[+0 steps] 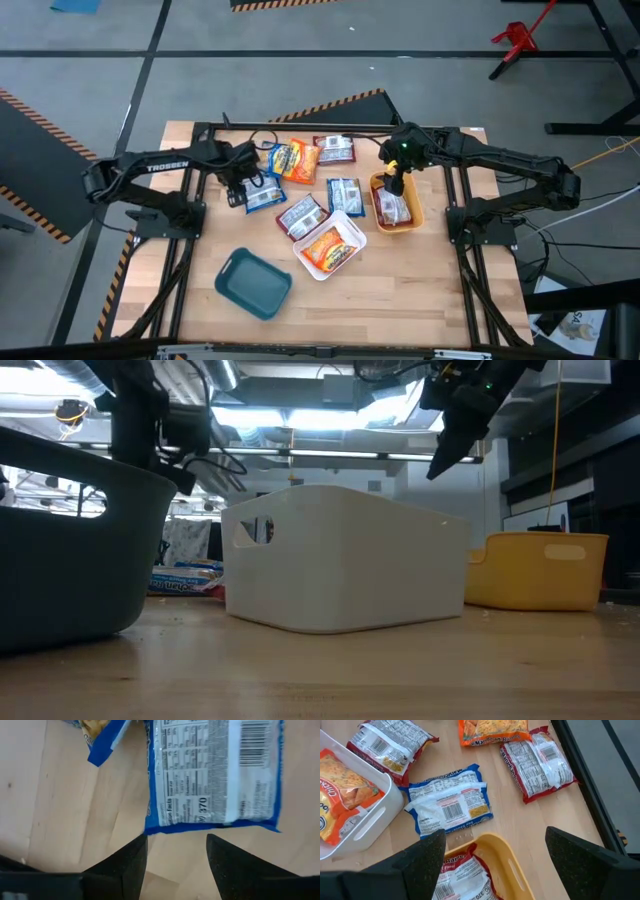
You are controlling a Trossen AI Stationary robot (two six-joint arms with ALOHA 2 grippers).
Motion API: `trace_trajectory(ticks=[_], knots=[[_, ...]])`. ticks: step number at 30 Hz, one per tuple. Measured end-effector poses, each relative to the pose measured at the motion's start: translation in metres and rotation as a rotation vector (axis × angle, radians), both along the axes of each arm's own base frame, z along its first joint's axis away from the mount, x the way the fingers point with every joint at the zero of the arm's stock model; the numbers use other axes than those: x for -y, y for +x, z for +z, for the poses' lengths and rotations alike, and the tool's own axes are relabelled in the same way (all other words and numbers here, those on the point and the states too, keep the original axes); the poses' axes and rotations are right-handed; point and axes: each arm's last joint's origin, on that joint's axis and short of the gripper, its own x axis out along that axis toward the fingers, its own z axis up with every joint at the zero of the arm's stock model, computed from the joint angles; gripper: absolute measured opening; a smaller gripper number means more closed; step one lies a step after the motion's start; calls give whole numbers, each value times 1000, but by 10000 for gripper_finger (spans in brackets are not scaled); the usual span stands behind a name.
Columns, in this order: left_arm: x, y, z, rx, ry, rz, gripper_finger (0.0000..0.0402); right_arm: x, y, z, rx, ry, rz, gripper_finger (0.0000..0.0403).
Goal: Sort Maruchan noodles
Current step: Put the bottom left blue noodle pack into the green bin
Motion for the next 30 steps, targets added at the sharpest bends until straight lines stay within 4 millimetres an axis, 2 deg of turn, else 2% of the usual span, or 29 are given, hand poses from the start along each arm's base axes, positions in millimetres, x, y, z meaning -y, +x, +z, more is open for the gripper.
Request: trace_trajectory(ticks=[9,21,24,30], knots=[[-10,4,-11,18,-57,-43,196,0,1,1,16,-6,-1,328],[-23,25,-50,-69,-116,-67,195,0,1,1,15,12,-21,328],[-23,25,-53,-78,-121,-52,193,0,1,0,15,12,-22,328],[-22,24,-56,-83,-160,3,149,0,1,0,15,12,-22,328]])
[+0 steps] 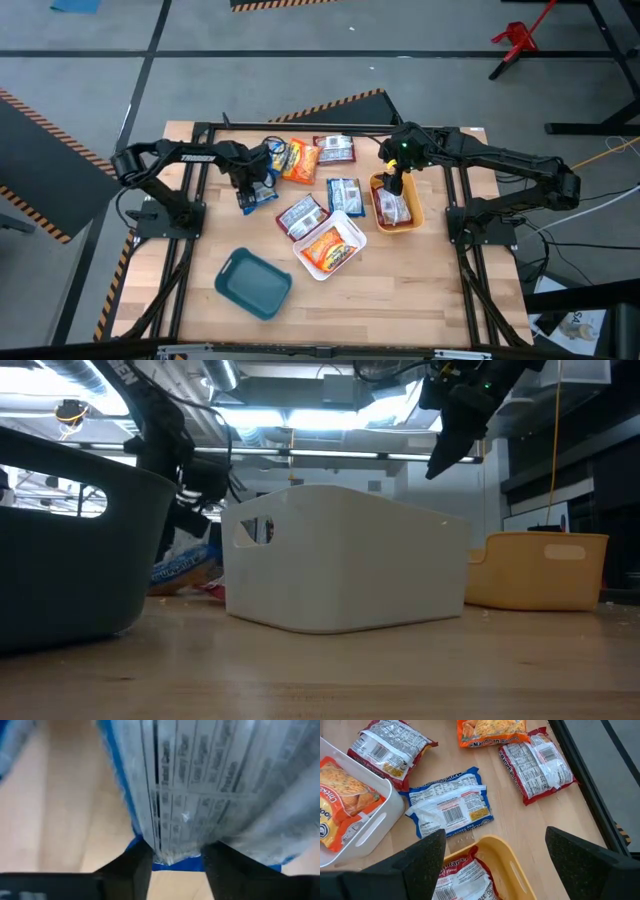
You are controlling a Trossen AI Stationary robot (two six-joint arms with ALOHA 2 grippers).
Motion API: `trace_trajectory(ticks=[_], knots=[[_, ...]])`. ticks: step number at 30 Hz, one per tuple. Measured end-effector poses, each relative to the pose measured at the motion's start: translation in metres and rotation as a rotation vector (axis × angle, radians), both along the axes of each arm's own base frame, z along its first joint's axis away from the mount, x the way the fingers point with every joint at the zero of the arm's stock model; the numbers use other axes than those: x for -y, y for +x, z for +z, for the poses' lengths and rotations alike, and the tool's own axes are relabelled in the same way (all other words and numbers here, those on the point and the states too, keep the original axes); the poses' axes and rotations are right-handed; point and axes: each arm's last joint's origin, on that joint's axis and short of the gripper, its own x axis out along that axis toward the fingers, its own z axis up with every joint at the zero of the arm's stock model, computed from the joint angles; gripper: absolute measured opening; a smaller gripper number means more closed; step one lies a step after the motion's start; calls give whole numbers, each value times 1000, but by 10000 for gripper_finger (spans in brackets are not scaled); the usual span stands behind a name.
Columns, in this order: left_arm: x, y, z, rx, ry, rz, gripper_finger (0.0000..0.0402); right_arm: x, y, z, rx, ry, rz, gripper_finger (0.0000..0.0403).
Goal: Sort Maruchan noodles
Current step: Put the bottom left blue noodle pack into the green bin
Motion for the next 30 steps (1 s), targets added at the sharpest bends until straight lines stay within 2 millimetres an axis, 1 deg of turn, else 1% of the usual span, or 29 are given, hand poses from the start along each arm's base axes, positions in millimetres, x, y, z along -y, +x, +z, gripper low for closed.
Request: trace_trajectory(ticks=[6,9,10,16,19,25,30], knots=[[3,0,1,-1,-33,69,66,0,0,0,1,-1,-1,328],[5,4,6,-7,-37,88,20,0,0,0,0,-1,-1,328],[5,6,9,-3,-36,92,11,0,0,0,0,-1,-1,328],[7,22,27,36,-25,90,3,0,0,0,0,-1,-1,328],[9,29,35,60,-49,93,3,0,0,0,0,-1,-1,328],[21,42,54,61,-64,83,2,0,0,0,0,-1,-1,328],[34,55,75,78,-62,67,1,0,0,0,0,0,0,328]])
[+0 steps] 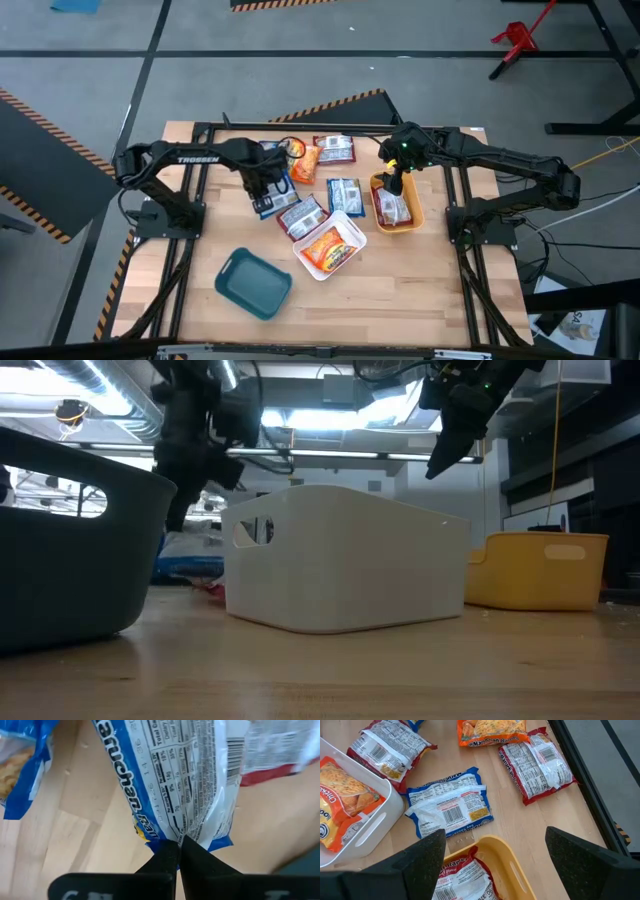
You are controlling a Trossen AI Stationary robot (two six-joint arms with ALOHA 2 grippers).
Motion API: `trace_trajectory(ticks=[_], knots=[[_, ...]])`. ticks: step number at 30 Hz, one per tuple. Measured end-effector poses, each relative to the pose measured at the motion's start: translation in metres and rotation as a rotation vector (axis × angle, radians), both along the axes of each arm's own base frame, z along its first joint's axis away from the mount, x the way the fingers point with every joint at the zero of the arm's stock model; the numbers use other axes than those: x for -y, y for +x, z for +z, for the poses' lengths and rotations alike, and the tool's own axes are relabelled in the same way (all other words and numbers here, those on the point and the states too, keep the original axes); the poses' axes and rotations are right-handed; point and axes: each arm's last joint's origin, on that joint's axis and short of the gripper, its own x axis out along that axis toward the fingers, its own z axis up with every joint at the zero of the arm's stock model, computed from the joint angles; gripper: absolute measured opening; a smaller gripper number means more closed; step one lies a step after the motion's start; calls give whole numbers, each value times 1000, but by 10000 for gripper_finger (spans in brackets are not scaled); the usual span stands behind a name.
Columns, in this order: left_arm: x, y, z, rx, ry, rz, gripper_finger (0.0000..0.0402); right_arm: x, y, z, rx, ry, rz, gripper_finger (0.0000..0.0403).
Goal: Sort Maruchan noodles
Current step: Put the bottom left blue noodle pack into the green bin
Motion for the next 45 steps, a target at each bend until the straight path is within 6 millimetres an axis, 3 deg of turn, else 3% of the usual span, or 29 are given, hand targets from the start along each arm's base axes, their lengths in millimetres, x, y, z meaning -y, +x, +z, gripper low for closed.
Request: trace_trajectory(ticks=[10,16,21,28,34,45], knots=[[43,24,53,65,-37,-53,0,0,0,0,0,0,0,328],[90,28,87,94,-57,-168,0,0,0,0,0,0,1,328],[131,23,104,97,-72,-232,0,0,0,0,0,0,1,328],[184,9,106,87,-88,-336,0,0,0,0,0,0,1,328],[211,-5,106,70,-75,-410,0,0,0,0,0,0,0,328],[229,-21,79,-11,-44,-553,0,0,0,0,1,0,0,328]])
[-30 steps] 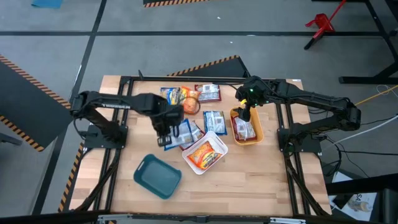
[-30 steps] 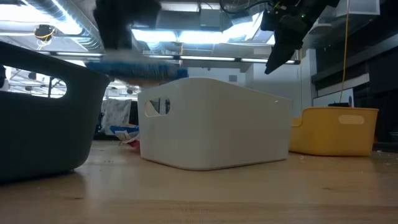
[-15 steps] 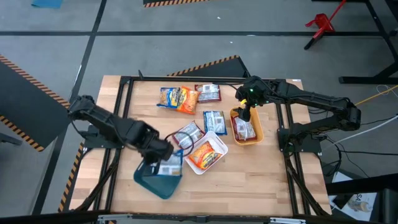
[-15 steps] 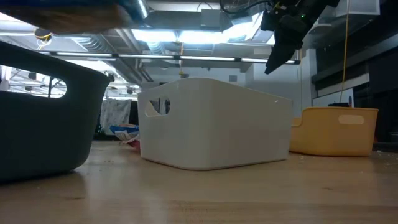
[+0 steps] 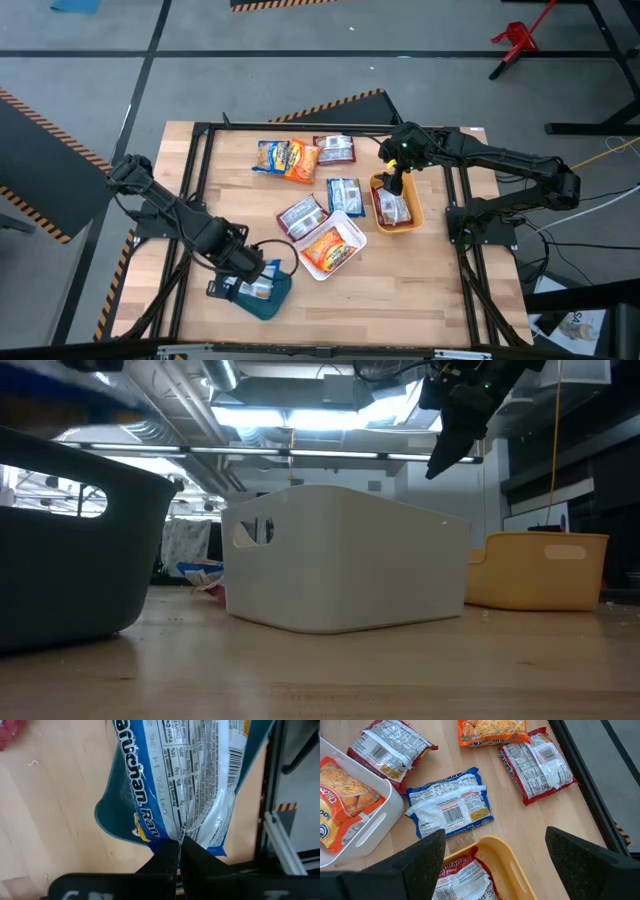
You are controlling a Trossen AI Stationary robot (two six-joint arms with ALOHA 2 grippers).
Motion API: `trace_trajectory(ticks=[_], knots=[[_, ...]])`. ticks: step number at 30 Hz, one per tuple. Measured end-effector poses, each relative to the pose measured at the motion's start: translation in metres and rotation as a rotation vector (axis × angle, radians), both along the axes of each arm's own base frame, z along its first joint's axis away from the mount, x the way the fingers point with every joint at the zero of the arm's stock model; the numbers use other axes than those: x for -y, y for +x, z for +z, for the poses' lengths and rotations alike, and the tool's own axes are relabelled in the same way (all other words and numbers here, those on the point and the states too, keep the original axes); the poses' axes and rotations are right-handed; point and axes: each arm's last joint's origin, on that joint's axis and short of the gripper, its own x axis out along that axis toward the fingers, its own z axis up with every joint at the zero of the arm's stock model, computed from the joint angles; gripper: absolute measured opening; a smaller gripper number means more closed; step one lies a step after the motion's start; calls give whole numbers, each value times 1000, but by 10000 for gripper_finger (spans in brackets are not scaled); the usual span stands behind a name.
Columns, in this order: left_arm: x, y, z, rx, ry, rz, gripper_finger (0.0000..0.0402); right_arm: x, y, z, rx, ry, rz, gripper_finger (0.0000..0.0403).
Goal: Sort Maruchan noodles
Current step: Put the bottom left blue noodle pack into the green bin, then put the left blue noodle pack into the green bin
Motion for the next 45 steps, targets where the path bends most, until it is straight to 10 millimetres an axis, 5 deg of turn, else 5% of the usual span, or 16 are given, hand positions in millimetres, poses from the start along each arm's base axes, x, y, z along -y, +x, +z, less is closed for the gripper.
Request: trace_trajectory(ticks=[15,41,45], knots=[[2,2,-25,13,-23,-62,1,0,0,0,0,0,0,328],[1,6,-25,96,32,-197,30,0,0,0,-6,-12,17,328],[-2,9,-25,172,157,-232,30,0,0,0,-6,-16,22,328]])
